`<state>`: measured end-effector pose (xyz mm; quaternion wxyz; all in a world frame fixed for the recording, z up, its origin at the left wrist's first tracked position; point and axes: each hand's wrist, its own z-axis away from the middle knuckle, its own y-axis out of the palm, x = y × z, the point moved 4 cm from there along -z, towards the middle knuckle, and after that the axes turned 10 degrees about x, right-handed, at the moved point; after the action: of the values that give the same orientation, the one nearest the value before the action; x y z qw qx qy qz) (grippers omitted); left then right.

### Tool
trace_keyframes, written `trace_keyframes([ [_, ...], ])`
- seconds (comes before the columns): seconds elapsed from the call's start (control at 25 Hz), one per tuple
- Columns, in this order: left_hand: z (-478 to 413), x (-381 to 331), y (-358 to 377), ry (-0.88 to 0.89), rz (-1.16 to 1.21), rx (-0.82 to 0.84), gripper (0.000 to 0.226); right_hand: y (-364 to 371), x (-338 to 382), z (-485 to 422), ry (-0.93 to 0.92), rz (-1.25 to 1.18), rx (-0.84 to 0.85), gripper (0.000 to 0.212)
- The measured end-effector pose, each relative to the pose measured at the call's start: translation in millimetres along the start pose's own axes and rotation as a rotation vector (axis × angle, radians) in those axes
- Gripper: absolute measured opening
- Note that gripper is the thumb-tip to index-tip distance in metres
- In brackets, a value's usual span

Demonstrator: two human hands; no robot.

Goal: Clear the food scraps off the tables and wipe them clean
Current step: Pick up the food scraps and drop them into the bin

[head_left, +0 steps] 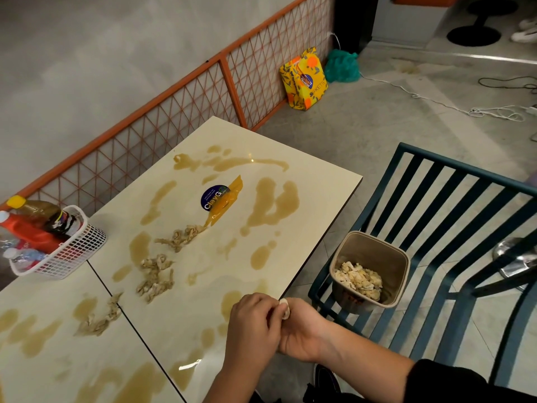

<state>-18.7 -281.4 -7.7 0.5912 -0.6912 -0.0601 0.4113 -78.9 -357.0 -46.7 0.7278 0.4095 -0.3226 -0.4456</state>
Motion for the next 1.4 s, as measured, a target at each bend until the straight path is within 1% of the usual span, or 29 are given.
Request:
trace_keyframes([
  [0.04, -1, 1, 1, -0.03, 0.027, 0.004, 0.004, 1, 1, 1, 0.002, -0.001, -0.001, 0.031],
  [0.08, -1, 1, 0, -0.061, 0.05, 0.014, 0.011, 1, 3, 2, -0.003, -0.004, -0.015, 0.029],
  [0.12, -2, 2, 2, -0.051, 0.058, 0.015, 0.015, 0, 5, 1, -0.01, -0.014, -0.03, 0.031],
  [0.24, -3, 0, 2, 0.072, 0.002, 0.041, 0.018, -14, 13, -2, -0.094, -0.053, -0.109, 0.037],
  [0.32, -5, 1, 2, 0.115, -0.026, 0.08, 0.024, -20, 18, -4, -0.169, -0.017, -0.138, 0.034],
  [0.4, -6, 2, -1, 0.126, -0.077, 0.078, 0.02, -21, 18, -4, -0.187, 0.012, -0.128, 0.034],
  [0.48, -9, 3, -2, 0.125, -0.127, 0.062, 0.013, -20, 13, -3, -0.179, -0.004, -0.098, 0.04],
  [0.56, -11, 6, -2, 0.08, -0.123, 0.054, 0.011, -20, 10, -2, -0.173, -0.01, -0.06, 0.046],
  [0.64, -12, 9, -3, 0.038, -0.066, 0.046, 0.012, -19, 12, 3, -0.2, 0.05, -0.004, 0.042],
  [0.68, -12, 10, -4, 0.009, 0.005, 0.048, 0.012, -18, 14, 6, -0.215, 0.09, 0.014, 0.038],
  [0.76, -14, 14, -5, -0.075, 0.227, 0.095, 0.011, -20, 17, 11, -0.236, 0.135, -0.011, 0.034],
  [0.84, -15, 21, -4, -0.156, 0.426, 0.136, 0.012, -31, 21, 13, -0.251, 0.106, -0.12, 0.032],
  [0.88, -13, 28, -5, -0.21, 0.488, 0.134, 0.012, -42, 25, 12, -0.275, 0.076, -0.205, 0.031],
  [0.96, -10, 46, -8, -0.317, 0.552, 0.122, 0.013, -65, 38, 12, -0.334, 0.059, -0.38, 0.029],
  [1.08, -2, 77, -17, -0.411, 0.592, 0.127, 0.013, -100, 68, 28, -0.398, 0.14, -0.622, 0.025],
  [1.2, 11, 103, -29, -0.497, 0.628, 0.121, 0.015, -141, 97, 54, -0.473, 0.235, -0.898, 0.041],
  [1.28, 19, 119, -35, -0.542, 0.643, 0.109, 0.016, -164, 113, 66, -0.499, 0.243, -1.045, 0.047],
  [1.36, 27, 133, -41, -0.581, 0.655, 0.088, 0.017, -177, 125, 71, -0.488, 0.212, -1.107, 0.053],
  [1.4, 30, 140, -43, -0.596, 0.659, 0.082, 0.017, -179, 129, 71, -0.463, 0.172, -1.096, 0.059],
])
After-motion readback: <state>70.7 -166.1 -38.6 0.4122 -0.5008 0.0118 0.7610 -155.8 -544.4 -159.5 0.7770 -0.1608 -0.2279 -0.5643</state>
